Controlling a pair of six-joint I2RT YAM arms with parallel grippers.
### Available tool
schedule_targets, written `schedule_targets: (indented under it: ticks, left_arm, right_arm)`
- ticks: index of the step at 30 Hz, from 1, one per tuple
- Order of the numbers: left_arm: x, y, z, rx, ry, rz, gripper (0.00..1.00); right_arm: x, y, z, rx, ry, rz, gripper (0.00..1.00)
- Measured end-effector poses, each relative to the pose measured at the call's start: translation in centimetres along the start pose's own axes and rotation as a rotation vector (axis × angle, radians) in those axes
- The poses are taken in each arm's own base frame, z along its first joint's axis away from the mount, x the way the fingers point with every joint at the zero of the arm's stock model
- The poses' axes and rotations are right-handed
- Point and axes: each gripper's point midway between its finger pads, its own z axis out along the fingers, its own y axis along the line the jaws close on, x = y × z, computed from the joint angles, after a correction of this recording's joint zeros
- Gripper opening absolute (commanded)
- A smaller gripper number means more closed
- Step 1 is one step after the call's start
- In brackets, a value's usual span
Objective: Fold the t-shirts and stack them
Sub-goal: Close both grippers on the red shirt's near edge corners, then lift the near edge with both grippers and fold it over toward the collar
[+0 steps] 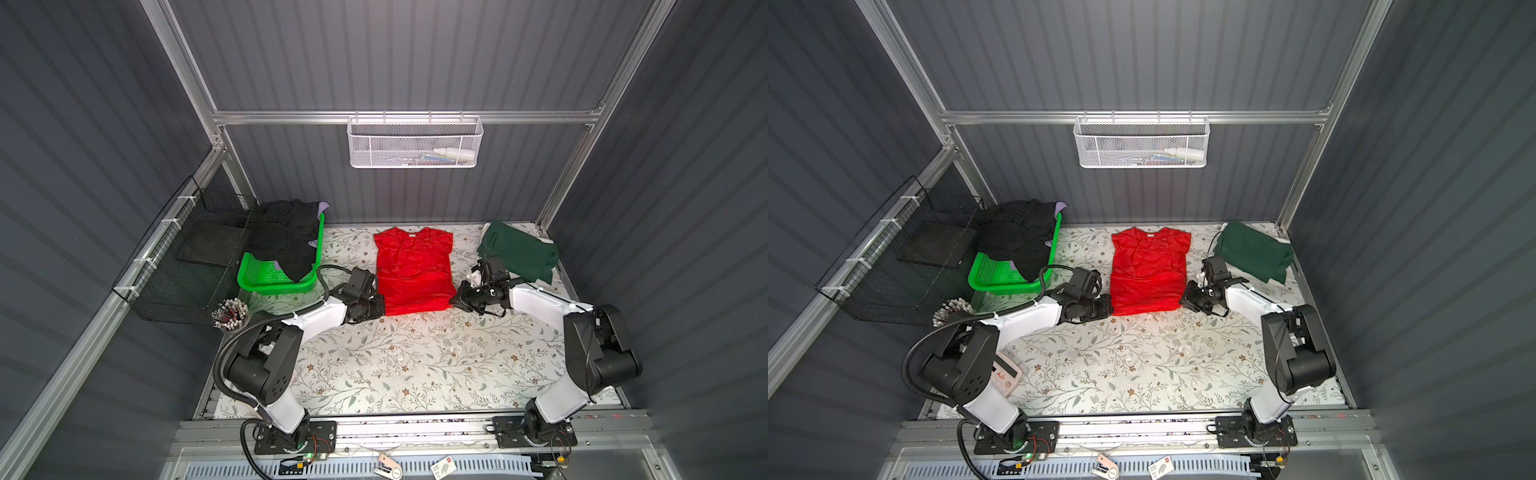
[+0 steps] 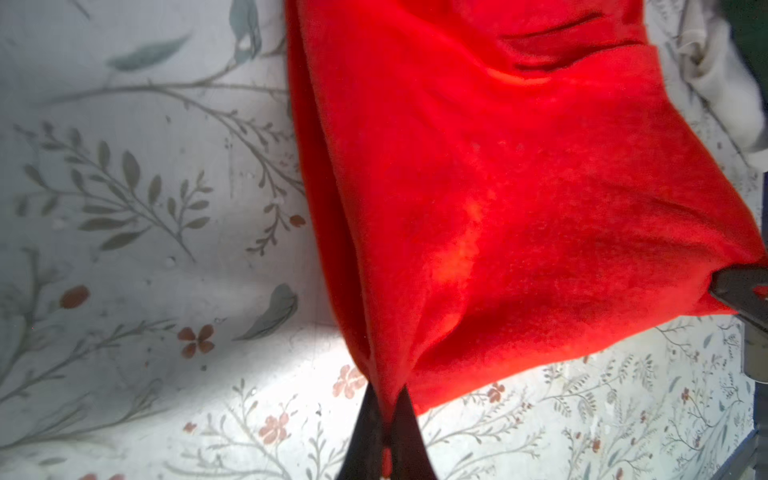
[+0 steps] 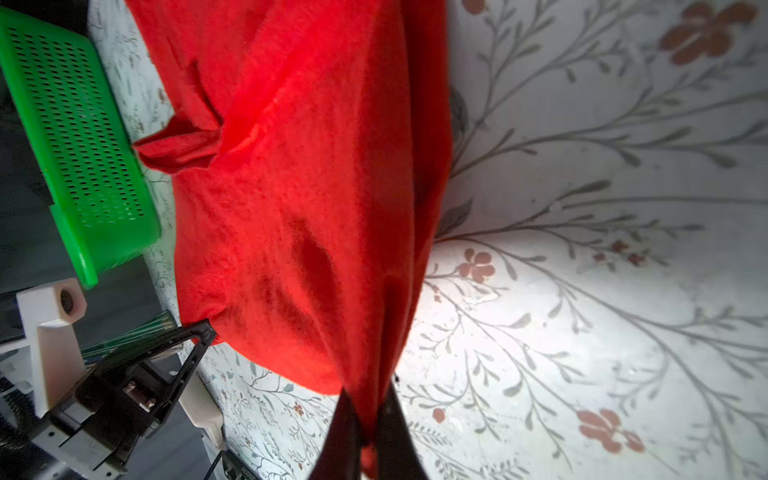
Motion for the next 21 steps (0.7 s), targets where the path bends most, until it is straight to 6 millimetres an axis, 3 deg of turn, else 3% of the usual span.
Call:
schedule_targets:
  ticks: [8, 14, 21]
  left_arm:
    - [-2.4, -2.1, -4.4, 0.034, -0.095, 0.054, 0.00]
    - [-2.6, -3.0, -6.6, 0.062, -0.124, 0.064, 0.00]
    - [-1.2, -4.0, -10.6, 0.120, -0.192, 0.079, 0.00]
  right_arm:
    - [0.1, 2.4, -3.6, -0.052, -0.056, -0.032, 0.00]
    - [0.8, 4.8, -6.3, -0.102, -0.103, -0.071, 0.00]
    - [3.9, 7.3, -8.7, -0.124, -0.119, -0.150, 0.00]
